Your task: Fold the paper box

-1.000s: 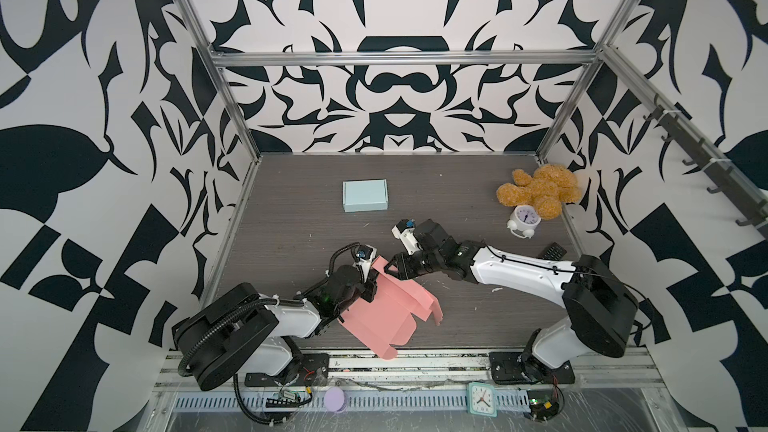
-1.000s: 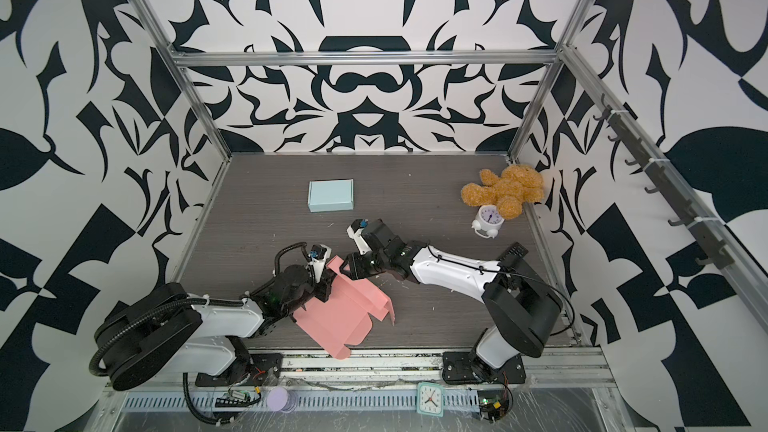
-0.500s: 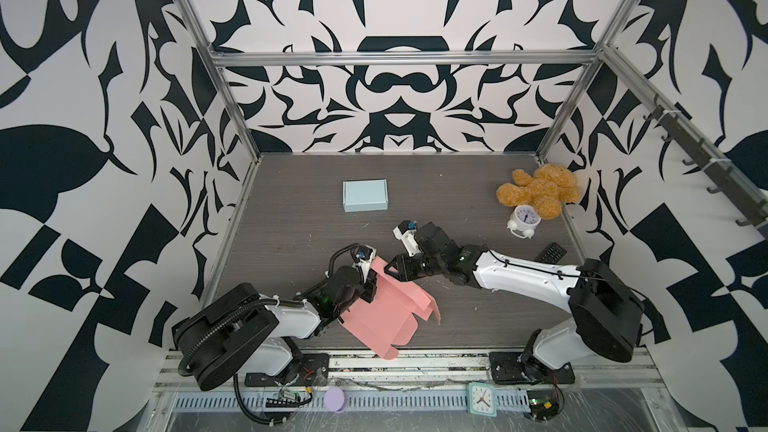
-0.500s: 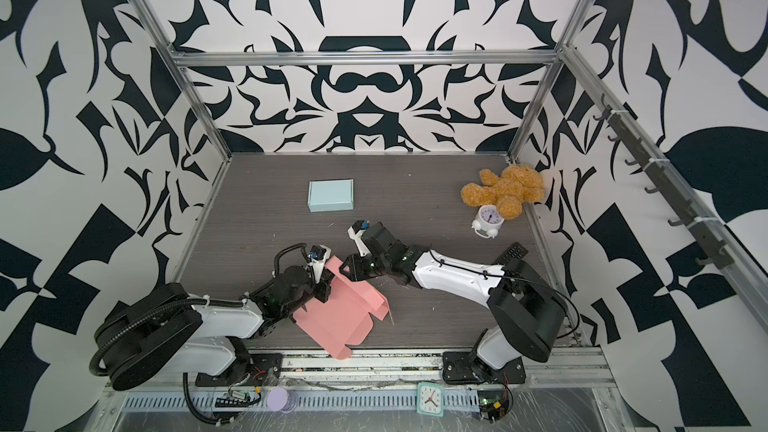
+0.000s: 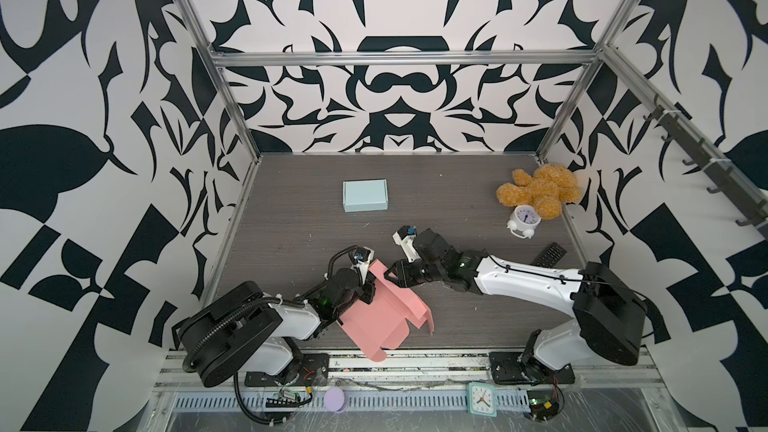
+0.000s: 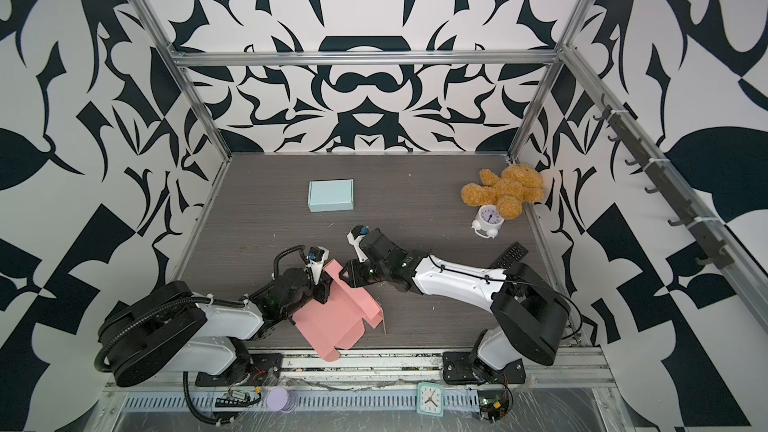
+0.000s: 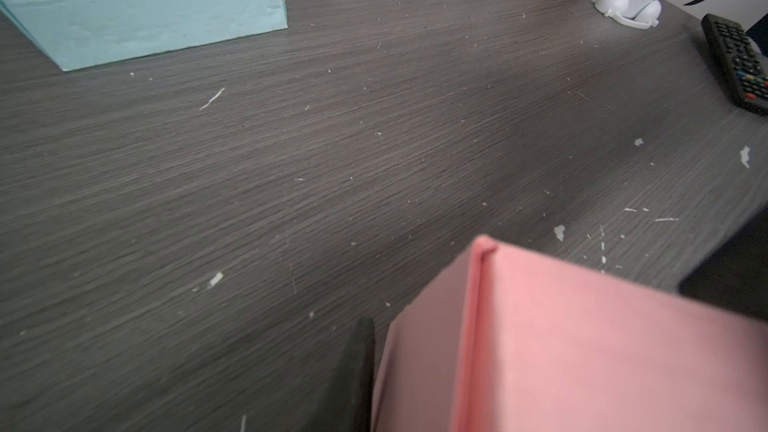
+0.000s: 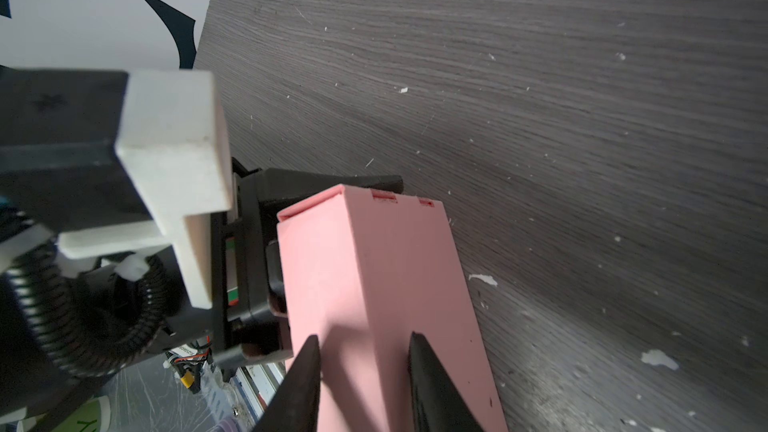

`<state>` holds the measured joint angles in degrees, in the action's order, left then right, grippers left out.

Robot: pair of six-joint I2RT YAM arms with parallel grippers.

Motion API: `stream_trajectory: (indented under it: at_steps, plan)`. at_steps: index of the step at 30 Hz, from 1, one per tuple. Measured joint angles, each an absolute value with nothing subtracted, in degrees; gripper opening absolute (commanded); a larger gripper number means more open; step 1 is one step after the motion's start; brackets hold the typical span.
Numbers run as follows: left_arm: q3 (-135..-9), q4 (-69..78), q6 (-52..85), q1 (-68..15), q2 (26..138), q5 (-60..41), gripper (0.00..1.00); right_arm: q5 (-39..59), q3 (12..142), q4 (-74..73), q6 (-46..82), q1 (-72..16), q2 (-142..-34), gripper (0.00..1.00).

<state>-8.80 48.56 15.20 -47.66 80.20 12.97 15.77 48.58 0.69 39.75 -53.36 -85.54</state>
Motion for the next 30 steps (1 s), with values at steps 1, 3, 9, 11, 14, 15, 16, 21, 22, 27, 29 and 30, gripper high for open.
stream_trajectory:
  at_steps: [1, 3, 9, 11, 14, 15, 16, 21, 22, 27, 29, 30]
  plan:
    - [-8.8, 48.7, 15.2, -47.7, 80.4, 13.0, 0.22, 15.7, 48.6, 0.7, 39.7, -53.4, -85.5, 0.36]
    - [-8.8, 49.2, 15.2, -47.8, 81.0, 13.1, 0.20, 15.6, 48.6, 0.7, 39.8, -53.4, -85.5, 0.36]
    - [-8.8, 50.5, 14.2, -48.0, 82.0, 13.9, 0.09, 14.1, 48.6, -0.2, 40.0, -53.5, -85.5, 0.35]
    - [-8.8, 50.7, 14.1, -48.0, 82.2, 14.1, 0.09, 13.6, 48.6, -0.9, 40.2, -53.5, -85.5, 0.35]
    - [-8.8, 50.8, 14.0, -48.0, 82.2, 14.2, 0.20, 13.2, 48.6, -0.9, 40.6, -54.0, -85.5, 0.35]
    - [-8.8, 50.8, 14.2, -48.0, 82.2, 14.2, 0.24, 13.3, 48.5, -0.9, 40.7, -54.1, -85.4, 0.35]
    - [-8.8, 50.7, 14.3, -48.0, 82.2, 14.2, 0.25, 13.3, 48.4, -0.8, 40.8, -54.4, -85.4, 0.35]
    - [-8.6, 50.7, 14.9, -48.3, 82.2, 14.1, 0.26, 13.1, 47.7, -0.7, 40.8, -55.6, -85.1, 0.35]
    - [-8.6, 50.7, 15.0, -48.3, 82.2, 14.1, 0.26, 13.0, 47.6, -0.6, 40.8, -55.6, -85.0, 0.35]
    - [-7.7, 50.8, 15.7, -48.6, 82.4, 14.2, 0.26, 13.0, 47.4, -0.5, 40.8, -55.7, -84.8, 0.35]
    - [-7.4, 50.9, 15.9, -48.7, 82.4, 14.2, 0.27, 12.8, 47.4, -0.4, 40.8, -55.7, -84.8, 0.34]
    - [-7.1, 51.0, 16.1, -48.8, 82.4, 14.2, 0.28, 12.8, 47.4, -0.4, 40.8, -55.7, -84.7, 0.34]
